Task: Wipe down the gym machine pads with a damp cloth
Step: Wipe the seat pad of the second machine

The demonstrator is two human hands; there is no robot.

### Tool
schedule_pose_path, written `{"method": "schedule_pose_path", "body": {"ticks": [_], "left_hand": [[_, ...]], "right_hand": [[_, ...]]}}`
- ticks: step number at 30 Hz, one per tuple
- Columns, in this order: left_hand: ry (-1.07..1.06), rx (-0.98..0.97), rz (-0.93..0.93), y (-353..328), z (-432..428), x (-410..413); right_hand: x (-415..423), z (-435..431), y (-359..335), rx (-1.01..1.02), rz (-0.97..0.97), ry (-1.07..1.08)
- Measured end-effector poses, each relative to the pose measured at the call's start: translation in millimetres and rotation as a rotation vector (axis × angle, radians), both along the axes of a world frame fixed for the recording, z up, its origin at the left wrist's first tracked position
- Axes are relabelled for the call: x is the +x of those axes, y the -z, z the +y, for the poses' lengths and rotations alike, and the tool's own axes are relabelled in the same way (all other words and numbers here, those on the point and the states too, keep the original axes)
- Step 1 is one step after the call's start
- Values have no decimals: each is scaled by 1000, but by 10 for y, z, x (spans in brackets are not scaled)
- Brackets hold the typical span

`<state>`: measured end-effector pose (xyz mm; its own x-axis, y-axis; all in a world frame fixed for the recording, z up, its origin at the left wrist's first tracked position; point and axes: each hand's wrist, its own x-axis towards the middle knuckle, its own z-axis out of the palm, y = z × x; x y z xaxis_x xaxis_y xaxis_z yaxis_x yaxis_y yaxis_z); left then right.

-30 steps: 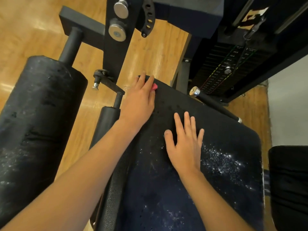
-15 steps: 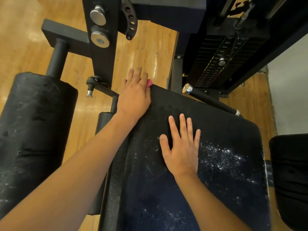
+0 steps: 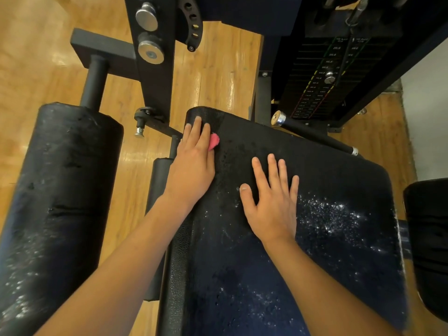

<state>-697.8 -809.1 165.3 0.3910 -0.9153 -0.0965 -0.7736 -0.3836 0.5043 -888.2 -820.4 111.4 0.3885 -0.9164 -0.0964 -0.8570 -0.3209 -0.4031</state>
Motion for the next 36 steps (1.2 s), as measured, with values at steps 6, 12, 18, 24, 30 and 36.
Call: {"method": "schedule_pose_path", "body": {"ticks": [6,12,18,24,30,36], "left_hand": [[-24,-28,5,7,-435,268],[31,-5,-44,46,-462,297],[-2,-5,27,-11,-5,77],[-20,10,47,2,384,-119],[-9,4,-88,3,-33,52],[23,39,-73,24,-66,80]], "right_hand": [[7,-15,1,-3,2,2],[-2,-8,7,-18,-9,8],[0,-7,11,-17,-7,9],[4,-6,2,-16,1,6],[14,-9,-2,-17,0,5],[2,-7,15,-29,-6,6]]}}
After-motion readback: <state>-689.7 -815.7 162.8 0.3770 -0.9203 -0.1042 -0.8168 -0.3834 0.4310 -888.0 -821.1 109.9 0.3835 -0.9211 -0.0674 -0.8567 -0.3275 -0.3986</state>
